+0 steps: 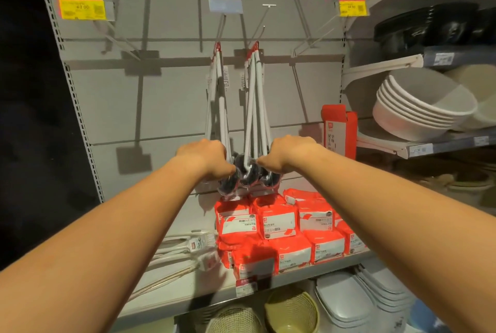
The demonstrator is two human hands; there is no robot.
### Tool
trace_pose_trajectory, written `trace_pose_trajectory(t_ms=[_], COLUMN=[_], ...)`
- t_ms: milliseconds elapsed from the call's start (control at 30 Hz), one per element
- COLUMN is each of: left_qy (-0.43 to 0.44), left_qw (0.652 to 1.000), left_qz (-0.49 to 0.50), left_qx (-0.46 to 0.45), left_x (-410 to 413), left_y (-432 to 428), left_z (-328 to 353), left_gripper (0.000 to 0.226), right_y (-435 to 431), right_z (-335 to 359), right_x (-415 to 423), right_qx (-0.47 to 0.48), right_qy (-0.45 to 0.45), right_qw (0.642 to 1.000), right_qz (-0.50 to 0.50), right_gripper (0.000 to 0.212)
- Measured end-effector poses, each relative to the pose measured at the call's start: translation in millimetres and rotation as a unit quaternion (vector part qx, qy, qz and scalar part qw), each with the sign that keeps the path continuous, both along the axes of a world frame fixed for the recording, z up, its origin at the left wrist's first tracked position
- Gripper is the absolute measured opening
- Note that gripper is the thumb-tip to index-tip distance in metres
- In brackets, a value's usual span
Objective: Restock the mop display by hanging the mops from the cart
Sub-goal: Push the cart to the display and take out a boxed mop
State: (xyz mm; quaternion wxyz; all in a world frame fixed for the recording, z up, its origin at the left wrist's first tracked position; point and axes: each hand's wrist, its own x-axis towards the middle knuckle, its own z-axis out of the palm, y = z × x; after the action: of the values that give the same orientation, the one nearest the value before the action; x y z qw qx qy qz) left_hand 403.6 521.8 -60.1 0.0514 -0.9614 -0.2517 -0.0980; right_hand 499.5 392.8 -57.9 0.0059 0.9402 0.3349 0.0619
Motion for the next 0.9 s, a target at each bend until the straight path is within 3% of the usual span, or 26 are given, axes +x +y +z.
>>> trace_pose_trajectory(t_ms=[900], left_qy=[-0.001], left_qw=[0.997], left_qz=[0.073], left_qx=[0.002], left_x=[213], left_y=[38], left_z=[13], left_gripper=[0.024], right_y=[66], right_z=[10], right_x=[236], right_qx=[-0.018], right_qy=[-0.022], right_qw=[0.996], right_qz=[0.087], right_gripper=[0.049])
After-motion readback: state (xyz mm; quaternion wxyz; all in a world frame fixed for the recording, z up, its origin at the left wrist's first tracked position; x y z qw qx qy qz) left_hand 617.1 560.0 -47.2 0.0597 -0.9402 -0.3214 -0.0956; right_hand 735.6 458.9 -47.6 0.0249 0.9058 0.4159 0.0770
